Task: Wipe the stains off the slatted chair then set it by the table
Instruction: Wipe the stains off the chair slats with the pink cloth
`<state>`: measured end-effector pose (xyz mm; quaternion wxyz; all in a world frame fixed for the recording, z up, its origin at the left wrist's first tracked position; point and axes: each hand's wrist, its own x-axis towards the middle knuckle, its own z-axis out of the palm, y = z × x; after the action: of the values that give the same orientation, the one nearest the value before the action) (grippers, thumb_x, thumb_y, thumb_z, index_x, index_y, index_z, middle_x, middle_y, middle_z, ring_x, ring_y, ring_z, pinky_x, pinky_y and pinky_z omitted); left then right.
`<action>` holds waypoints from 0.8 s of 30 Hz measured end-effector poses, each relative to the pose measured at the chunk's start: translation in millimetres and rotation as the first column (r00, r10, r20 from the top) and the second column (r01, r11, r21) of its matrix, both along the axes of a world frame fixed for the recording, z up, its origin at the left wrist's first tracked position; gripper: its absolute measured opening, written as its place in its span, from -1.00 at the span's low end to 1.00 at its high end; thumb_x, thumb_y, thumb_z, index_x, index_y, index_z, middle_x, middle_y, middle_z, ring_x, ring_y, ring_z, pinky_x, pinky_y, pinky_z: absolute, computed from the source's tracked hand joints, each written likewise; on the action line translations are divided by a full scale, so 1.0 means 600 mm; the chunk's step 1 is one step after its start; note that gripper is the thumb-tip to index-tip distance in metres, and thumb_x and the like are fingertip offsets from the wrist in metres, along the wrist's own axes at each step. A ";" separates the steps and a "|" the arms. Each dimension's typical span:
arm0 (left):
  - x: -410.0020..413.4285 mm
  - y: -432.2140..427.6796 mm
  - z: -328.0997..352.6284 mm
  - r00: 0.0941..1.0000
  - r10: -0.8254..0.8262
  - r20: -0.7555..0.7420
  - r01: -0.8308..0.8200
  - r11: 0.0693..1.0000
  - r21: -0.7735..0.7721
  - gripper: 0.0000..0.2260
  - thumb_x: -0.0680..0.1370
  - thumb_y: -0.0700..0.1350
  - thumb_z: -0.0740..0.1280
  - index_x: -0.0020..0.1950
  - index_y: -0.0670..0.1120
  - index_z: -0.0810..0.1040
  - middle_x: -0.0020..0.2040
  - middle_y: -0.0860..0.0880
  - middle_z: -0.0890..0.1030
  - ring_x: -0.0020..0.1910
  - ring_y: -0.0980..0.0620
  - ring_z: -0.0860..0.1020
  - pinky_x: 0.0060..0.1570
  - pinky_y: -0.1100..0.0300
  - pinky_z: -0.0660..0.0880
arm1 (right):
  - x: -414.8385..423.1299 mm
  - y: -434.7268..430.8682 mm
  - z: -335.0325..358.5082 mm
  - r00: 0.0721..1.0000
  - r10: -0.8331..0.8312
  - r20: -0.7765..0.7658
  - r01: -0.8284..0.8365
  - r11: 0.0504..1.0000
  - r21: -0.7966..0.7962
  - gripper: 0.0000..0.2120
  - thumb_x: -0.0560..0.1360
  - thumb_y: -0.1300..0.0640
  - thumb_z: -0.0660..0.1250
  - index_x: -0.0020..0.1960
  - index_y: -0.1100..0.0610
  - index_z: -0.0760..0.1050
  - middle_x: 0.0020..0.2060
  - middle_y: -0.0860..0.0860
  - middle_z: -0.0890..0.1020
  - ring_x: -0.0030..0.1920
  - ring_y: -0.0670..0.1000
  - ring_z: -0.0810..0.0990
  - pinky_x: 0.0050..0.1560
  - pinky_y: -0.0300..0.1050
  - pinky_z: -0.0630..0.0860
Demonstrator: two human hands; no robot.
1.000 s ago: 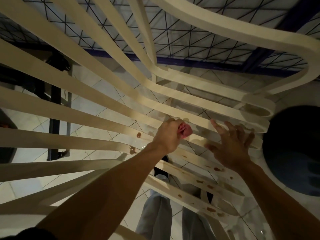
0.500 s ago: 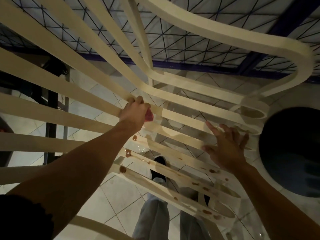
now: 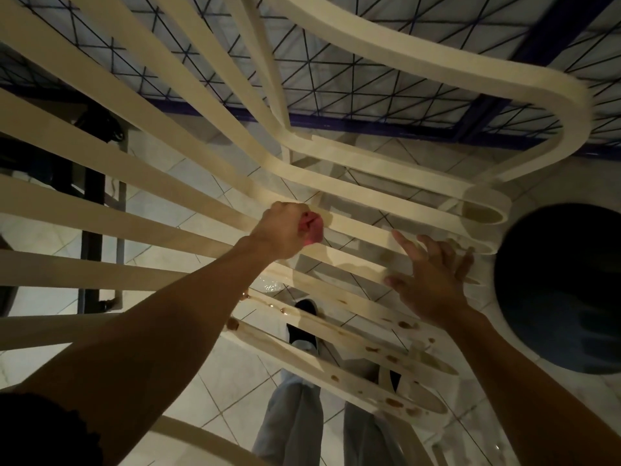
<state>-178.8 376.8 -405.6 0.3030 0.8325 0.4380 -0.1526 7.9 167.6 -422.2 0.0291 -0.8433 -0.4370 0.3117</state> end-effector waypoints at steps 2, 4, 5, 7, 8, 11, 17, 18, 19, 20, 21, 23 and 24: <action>0.018 -0.017 -0.001 0.999 -0.034 0.042 0.037 0.997 -0.068 -0.75 0.51 0.04 0.43 0.08 -0.08 0.62 -0.07 -0.08 0.65 -0.10 -0.04 0.57 -0.03 0.14 0.55 | 0.000 -0.001 -0.001 1.000 0.002 0.001 -0.002 1.000 0.006 -0.19 0.50 -0.22 0.37 0.59 -0.26 -0.02 0.56 0.08 0.12 0.57 0.19 -0.10 0.44 0.44 -0.28; 0.025 -0.019 -0.003 0.996 -0.031 0.080 0.038 0.995 -0.087 -0.74 0.47 0.08 0.48 0.04 -0.07 0.64 -0.11 -0.04 0.66 -0.15 0.00 0.60 -0.05 0.12 0.59 | 0.001 -0.001 0.000 1.000 -0.001 -0.007 0.001 1.000 0.008 -0.20 0.50 -0.23 0.36 0.59 -0.26 -0.02 0.57 0.07 0.11 0.57 0.18 -0.10 0.44 0.42 -0.29; 0.021 -0.011 -0.004 0.997 -0.024 0.075 0.030 0.997 -0.071 -0.74 0.47 0.05 0.50 0.04 -0.07 0.66 -0.10 -0.03 0.66 -0.14 0.01 0.60 -0.04 0.13 0.59 | 0.001 -0.001 0.001 1.000 -0.002 -0.012 0.002 1.000 0.007 -0.20 0.50 -0.24 0.36 0.59 -0.26 -0.02 0.57 0.07 0.11 0.57 0.18 -0.11 0.44 0.41 -0.30; 0.000 0.016 -0.009 1.000 -0.007 -0.015 0.007 1.000 0.010 -0.75 0.48 -0.03 0.50 0.08 -0.11 0.66 -0.05 -0.05 0.63 -0.13 0.03 0.56 -0.07 0.18 0.52 | 0.002 -0.001 0.002 1.000 0.003 -0.013 -0.003 1.000 -0.002 -0.19 0.49 -0.23 0.37 0.59 -0.26 -0.03 0.56 0.08 0.12 0.58 0.18 -0.10 0.45 0.41 -0.29; -0.014 0.033 -0.011 0.997 0.020 -0.078 -0.015 0.998 0.065 -0.76 0.49 -0.05 0.48 0.09 -0.14 0.64 -0.04 -0.07 0.59 -0.13 0.01 0.53 -0.07 0.16 0.51 | 0.002 -0.001 0.001 1.000 0.006 -0.008 -0.006 1.000 -0.005 -0.18 0.49 -0.23 0.37 0.59 -0.26 -0.03 0.56 0.08 0.13 0.58 0.19 -0.09 0.45 0.42 -0.27; -0.046 0.064 -0.017 0.973 0.120 -0.197 -0.076 0.973 0.216 -0.73 0.52 0.00 0.40 0.13 -0.15 0.60 -0.01 -0.15 0.54 -0.06 -0.08 0.50 0.00 0.02 0.57 | 0.002 -0.004 -0.003 1.000 0.015 0.008 -0.015 1.000 0.001 -0.17 0.49 -0.22 0.37 0.58 -0.26 -0.05 0.56 0.08 0.14 0.58 0.18 -0.07 0.47 0.45 -0.22; -0.023 0.034 -0.023 0.953 0.133 -0.273 -0.094 0.984 0.150 -0.64 0.51 -0.04 0.35 0.25 -0.16 0.46 0.13 -0.24 0.51 0.10 -0.20 0.50 0.11 -0.02 0.49 | 0.000 -0.010 -0.002 0.999 0.026 0.025 -0.026 1.000 0.012 -0.18 0.50 -0.31 0.30 0.59 -0.27 -0.11 0.58 0.08 0.07 0.59 0.17 -0.12 0.47 0.40 -0.26; -0.019 0.027 -0.028 0.959 0.140 -0.247 -0.113 0.987 0.118 -0.67 0.50 0.01 0.36 0.17 -0.13 0.50 0.07 -0.22 0.55 0.03 -0.17 0.52 0.06 0.03 0.51 | 0.001 -0.012 -0.002 0.999 0.027 0.018 -0.027 1.000 0.011 -0.18 0.51 -0.31 0.29 0.59 -0.26 -0.12 0.58 0.08 0.06 0.59 0.17 -0.12 0.47 0.39 -0.27; -0.015 0.019 -0.033 0.965 0.154 -0.210 -0.139 0.987 0.085 -0.70 0.47 0.08 0.35 0.08 -0.09 0.51 -0.01 -0.20 0.58 -0.06 -0.12 0.52 0.02 0.08 0.52 | 0.001 -0.013 -0.002 1.000 0.028 0.012 -0.029 0.999 0.014 -0.19 0.51 -0.31 0.28 0.59 -0.26 -0.11 0.58 0.08 0.06 0.59 0.17 -0.12 0.47 0.39 -0.28; -0.006 0.007 -0.035 0.967 0.180 -0.180 -0.174 0.984 0.050 -0.69 0.45 0.15 0.35 0.00 -0.06 0.52 -0.08 -0.16 0.59 -0.11 -0.08 0.52 0.02 0.10 0.54 | 0.002 -0.014 -0.002 1.000 0.030 0.009 -0.030 0.999 0.019 -0.19 0.51 -0.31 0.28 0.59 -0.25 -0.10 0.58 0.07 0.06 0.59 0.17 -0.12 0.46 0.39 -0.27; 0.004 -0.007 -0.039 0.968 0.200 -0.151 -0.201 0.980 0.009 -0.65 0.42 0.22 0.35 -0.02 -0.03 0.52 -0.11 -0.13 0.60 -0.13 -0.06 0.52 0.02 0.12 0.55 | 0.002 -0.014 -0.002 0.999 0.030 0.010 -0.030 0.999 0.021 -0.19 0.51 -0.31 0.28 0.59 -0.25 -0.09 0.58 0.08 0.06 0.59 0.17 -0.11 0.47 0.40 -0.27; 0.028 -0.040 -0.048 0.970 0.221 -0.098 -0.228 0.971 -0.072 -0.59 0.36 0.30 0.36 0.02 0.03 0.56 -0.10 -0.08 0.61 -0.11 -0.03 0.55 0.02 0.19 0.52 | 0.003 -0.013 -0.001 0.999 0.029 0.015 -0.029 0.999 0.019 -0.20 0.51 -0.31 0.29 0.60 -0.24 -0.06 0.58 0.08 0.08 0.59 0.18 -0.10 0.47 0.41 -0.25; 0.041 -0.058 -0.049 0.973 0.219 -0.070 -0.226 0.966 -0.122 -0.59 0.34 0.31 0.37 0.03 0.06 0.58 -0.09 -0.06 0.62 -0.11 -0.01 0.57 0.02 0.20 0.54 | 0.003 -0.013 -0.002 0.999 0.028 0.018 -0.029 0.999 0.017 -0.20 0.51 -0.32 0.28 0.60 -0.23 -0.06 0.58 0.08 0.08 0.59 0.18 -0.09 0.48 0.41 -0.24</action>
<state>-154.1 341.9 -435.2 0.3591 0.7520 0.5262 -0.1690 9.6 159.9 -423.4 0.0280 -0.8395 -0.4518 0.3006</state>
